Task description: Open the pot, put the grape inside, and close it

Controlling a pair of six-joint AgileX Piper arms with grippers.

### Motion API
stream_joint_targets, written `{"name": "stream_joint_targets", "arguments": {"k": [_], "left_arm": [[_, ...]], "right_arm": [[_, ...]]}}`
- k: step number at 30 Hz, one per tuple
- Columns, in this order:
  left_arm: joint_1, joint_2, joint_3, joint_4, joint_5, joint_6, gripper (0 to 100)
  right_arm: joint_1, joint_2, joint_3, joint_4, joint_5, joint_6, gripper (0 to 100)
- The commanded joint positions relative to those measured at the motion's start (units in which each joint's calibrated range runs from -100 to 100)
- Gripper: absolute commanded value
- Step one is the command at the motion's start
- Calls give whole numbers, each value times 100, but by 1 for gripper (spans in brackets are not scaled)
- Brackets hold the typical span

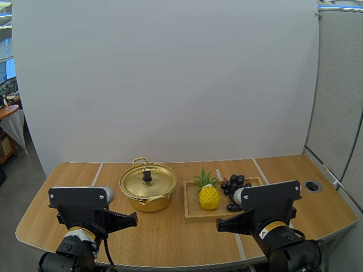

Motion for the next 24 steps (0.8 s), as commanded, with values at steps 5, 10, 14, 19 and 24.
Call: {"name": "stream_joint_targets", "arguments": {"k": [5,10,14,19,24], "left_arm": [[-10,-25,0,0,-130,136,0],[-10,-25,0,0,-130,136,0],[-10,-25,0,0,-130,136,0],[-10,-25,0,0,-149,195,0],[-10,-25,0,0,-121,319,0]], "right_arm": [[-21,-34,0,-46,-19,-16,0],[-21,-34,0,-46,-19,-16,0],[-21,-34,0,-46,-19,-16,0],[-21,-34,0,-46,-36,-16,0],[-21,-34,-173,-143,-20,-16,0]]}}
